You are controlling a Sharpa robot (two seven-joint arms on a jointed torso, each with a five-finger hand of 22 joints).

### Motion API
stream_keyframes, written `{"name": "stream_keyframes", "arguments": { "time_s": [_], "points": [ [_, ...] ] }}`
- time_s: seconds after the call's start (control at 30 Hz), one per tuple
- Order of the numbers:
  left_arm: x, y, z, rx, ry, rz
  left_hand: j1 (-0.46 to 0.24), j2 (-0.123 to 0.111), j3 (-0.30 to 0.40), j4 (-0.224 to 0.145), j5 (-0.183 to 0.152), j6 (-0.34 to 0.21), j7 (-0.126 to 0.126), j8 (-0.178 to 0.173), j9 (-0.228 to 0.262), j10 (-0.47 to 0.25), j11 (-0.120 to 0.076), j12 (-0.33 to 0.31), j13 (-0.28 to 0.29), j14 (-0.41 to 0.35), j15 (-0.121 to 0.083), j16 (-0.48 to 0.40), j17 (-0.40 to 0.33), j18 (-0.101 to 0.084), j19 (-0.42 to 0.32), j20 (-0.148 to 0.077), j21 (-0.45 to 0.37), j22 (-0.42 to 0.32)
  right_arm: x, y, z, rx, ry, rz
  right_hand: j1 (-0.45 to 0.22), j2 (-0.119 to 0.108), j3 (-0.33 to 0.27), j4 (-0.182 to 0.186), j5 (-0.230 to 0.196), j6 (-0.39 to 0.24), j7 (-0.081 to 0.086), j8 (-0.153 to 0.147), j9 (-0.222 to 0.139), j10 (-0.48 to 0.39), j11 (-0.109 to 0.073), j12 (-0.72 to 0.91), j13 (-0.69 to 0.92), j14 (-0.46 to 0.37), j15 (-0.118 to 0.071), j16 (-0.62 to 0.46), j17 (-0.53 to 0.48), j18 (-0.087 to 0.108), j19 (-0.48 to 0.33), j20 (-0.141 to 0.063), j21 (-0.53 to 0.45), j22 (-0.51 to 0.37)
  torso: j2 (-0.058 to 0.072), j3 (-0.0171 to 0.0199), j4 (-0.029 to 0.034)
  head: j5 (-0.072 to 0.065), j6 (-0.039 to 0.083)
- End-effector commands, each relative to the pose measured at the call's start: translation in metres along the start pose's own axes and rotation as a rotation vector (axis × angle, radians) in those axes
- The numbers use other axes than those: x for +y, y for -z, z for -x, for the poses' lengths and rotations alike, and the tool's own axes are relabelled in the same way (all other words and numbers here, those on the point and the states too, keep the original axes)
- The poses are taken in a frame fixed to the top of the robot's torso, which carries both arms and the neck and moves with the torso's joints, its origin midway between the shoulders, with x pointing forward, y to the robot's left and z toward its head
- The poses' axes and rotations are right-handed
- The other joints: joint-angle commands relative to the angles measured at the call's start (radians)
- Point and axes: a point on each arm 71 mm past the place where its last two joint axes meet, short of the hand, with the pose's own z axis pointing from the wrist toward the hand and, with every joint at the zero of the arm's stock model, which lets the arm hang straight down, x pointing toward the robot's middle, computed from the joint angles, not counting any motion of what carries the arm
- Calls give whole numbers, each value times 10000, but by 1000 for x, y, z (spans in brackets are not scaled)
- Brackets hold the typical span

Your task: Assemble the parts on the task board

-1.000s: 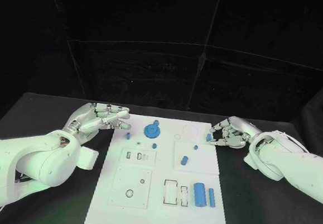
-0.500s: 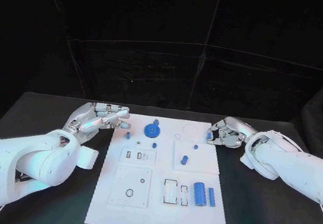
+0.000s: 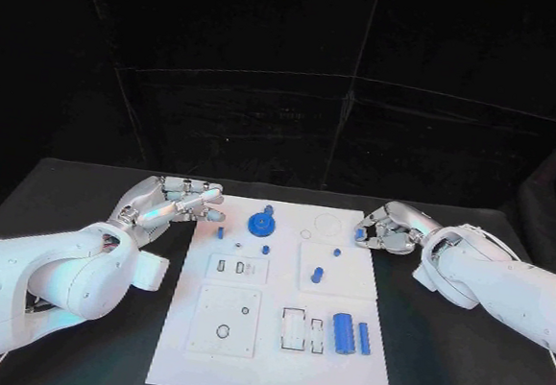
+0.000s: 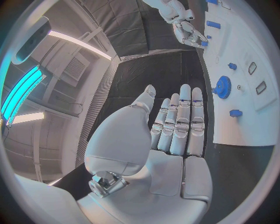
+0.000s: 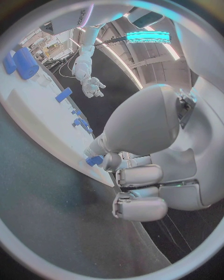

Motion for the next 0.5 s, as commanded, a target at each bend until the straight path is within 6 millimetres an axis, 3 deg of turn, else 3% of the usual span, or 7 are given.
{"name": "stream_keyframes", "arguments": {
  "time_s": [0.03, 0.27, 0.5],
  "points": [
    [-1, 0, -2, 150, 36, -48, -12, 99, -5, -68, -44, 38, 29, -42, -3, 31, 46, -52, -5, 52, 13, -69, 17, 72, 76, 0, -54, -13, 1, 0, 1, -32, 32, 91, 44, 128, 108, -3, -52, 138, -35, 61, 19, 65, -36, 47, 36, 626, -86, 71, 437, -98, 38, -51, 31, 686, 2, 0, -7, -10, -3],
    [-1, 0, -1, 146, 34, -42, -5, 110, 2, -77, -44, 34, 33, -50, -4, 25, 50, -63, -8, 50, 16, -78, 19, 71, 76, 0, -60, -15, 6, -1, 3, -554, -18, 257, 272, 551, 659, -202, -464, 727, -269, 285, 83, 222, -228, 246, 229, 656, -246, 133, 577, -128, 140, -193, 89, 830, 1, 10, 0, -17, -24],
    [-1, 0, 0, 116, 19, -36, -2, 114, 6, -81, -44, 32, 36, -53, -5, 22, 51, -68, -9, 50, 17, -82, 20, 71, 76, 1, -63, -15, 16, 4, 8, -1377, -402, 223, 233, 598, 859, -251, -488, 685, -261, 230, 55, 243, -228, 258, 260, 664, -262, 147, 611, -141, 176, -230, 110, 883, -13, -7, -1, -21, -47]
  ]
}}
